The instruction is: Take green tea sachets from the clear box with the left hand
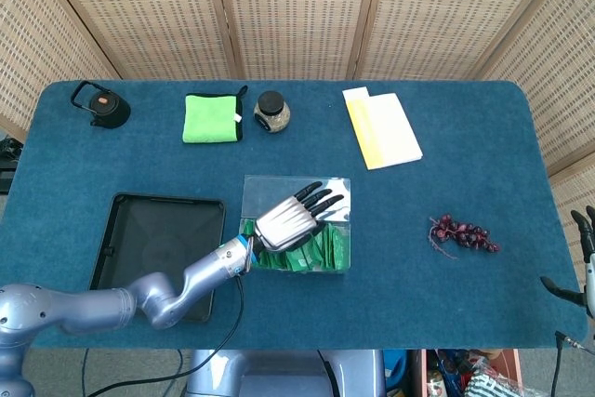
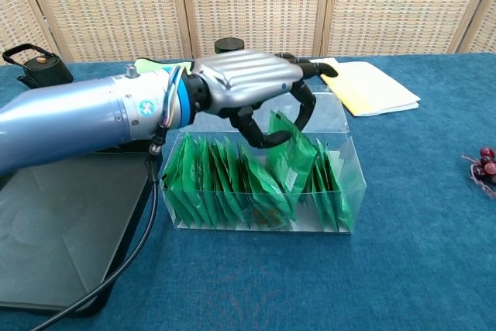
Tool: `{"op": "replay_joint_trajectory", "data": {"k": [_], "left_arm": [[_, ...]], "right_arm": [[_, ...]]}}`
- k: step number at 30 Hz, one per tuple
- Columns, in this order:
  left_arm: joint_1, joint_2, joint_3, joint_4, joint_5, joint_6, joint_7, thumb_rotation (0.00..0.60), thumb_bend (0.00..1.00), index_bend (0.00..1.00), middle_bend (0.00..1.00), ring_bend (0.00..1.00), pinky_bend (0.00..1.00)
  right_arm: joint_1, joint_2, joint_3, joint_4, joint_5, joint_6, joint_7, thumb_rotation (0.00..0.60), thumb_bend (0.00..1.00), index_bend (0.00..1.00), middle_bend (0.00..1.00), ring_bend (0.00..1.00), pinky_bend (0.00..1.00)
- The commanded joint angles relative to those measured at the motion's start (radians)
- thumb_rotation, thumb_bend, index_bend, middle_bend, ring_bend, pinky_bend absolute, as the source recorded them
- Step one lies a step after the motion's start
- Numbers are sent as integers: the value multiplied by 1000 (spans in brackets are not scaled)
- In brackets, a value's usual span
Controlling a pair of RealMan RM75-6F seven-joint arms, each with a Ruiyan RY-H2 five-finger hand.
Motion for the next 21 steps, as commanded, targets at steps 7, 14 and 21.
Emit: {"op": "replay_joint_trajectory", "data": {"k": [7,14,21], "left_arm": [[32,110,-39,-107,19,81,-49,600,495,653,0,0,0],[75,194,-48,-154,48,160,-102,600,495,654,0,0,0],[139,294,-19,-172,81,224,-158,600,495,654,0,0,0]], "right_arm": [[-2,0,-3,-6,-8,9,-5,600,0,0,0,0,0],[-4,-1,-5,-8,-14,14,-10,600,0,0,0,0,0],[-3,-4,-11,-10,-25,15,-22,600,0,0,0,0,0]]}}
